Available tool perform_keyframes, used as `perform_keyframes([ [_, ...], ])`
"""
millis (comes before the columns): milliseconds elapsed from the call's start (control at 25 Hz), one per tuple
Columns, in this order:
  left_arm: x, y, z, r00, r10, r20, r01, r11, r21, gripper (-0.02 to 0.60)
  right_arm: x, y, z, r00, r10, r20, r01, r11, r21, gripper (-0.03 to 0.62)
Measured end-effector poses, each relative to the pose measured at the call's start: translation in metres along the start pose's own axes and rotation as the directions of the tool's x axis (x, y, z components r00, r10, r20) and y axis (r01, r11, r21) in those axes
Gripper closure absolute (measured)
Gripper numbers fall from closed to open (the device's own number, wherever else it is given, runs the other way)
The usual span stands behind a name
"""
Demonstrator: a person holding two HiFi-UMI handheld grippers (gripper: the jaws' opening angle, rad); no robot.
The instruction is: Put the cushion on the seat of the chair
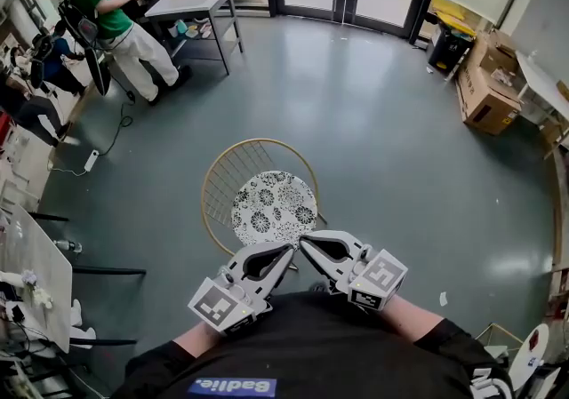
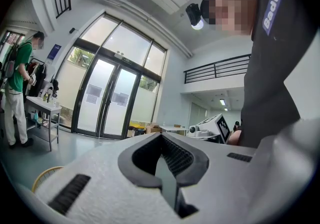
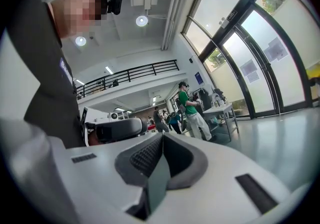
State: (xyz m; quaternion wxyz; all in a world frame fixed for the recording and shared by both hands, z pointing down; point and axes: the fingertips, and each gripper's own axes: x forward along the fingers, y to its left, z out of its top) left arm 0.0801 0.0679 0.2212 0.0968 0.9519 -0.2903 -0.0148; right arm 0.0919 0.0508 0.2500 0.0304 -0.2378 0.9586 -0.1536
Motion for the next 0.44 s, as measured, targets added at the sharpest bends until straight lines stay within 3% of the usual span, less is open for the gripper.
perform_keyframes([
  [440,0.0005,-0.003,-0.0001,1.0,0.008,0.005,-0.008,1.0,0.002,0.568,-0.0039,-0.0032,-0.003,1.0,0.003,-0.014,-0.003,1.0,0.011,0.562],
])
